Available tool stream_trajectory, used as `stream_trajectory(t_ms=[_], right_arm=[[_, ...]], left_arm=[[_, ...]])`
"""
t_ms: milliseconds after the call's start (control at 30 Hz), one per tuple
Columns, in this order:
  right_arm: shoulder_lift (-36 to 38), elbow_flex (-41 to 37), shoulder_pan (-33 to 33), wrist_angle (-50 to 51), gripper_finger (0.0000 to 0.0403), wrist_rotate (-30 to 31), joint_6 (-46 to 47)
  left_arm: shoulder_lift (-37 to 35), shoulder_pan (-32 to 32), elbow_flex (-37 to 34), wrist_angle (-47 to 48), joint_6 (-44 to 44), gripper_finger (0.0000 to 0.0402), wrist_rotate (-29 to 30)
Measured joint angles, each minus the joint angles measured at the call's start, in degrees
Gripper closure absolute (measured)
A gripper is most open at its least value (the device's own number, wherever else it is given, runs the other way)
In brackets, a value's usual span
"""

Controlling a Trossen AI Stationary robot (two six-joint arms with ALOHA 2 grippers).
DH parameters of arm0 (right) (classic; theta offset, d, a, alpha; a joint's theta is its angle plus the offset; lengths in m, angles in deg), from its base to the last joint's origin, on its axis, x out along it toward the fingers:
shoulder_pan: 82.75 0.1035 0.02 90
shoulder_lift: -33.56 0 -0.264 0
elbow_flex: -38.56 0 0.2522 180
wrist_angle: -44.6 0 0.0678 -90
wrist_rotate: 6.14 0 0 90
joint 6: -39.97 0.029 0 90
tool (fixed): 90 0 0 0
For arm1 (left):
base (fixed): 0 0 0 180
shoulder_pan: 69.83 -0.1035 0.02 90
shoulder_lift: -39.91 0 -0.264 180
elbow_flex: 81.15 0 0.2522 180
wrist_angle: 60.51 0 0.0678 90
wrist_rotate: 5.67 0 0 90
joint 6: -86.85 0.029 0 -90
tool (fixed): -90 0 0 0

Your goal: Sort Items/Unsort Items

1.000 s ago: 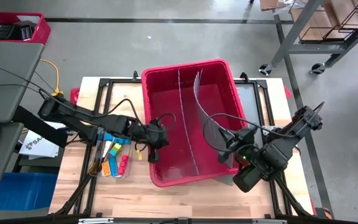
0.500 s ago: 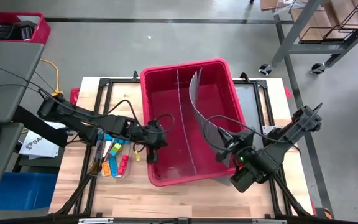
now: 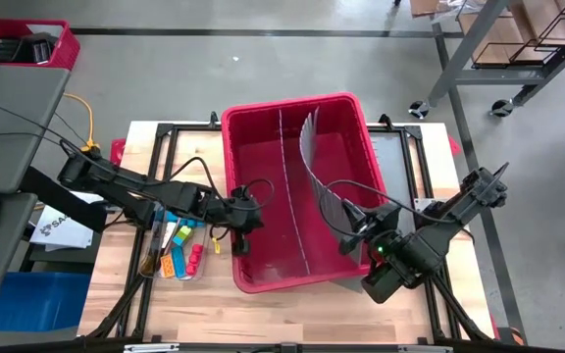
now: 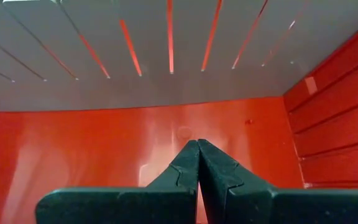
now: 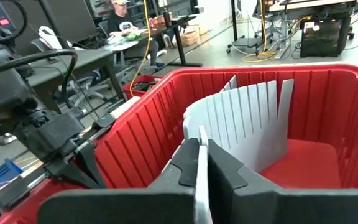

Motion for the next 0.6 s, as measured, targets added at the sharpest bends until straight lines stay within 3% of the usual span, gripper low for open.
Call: stream_trajectory(t_ms=[600], right_arm=[[-2.4,0.0,1.7,-0.5,0.0403,-3.8,3.5]], left_arm=[[-0.1,0.0,0.0,-0.3,-1.2,0.0402,0.1]])
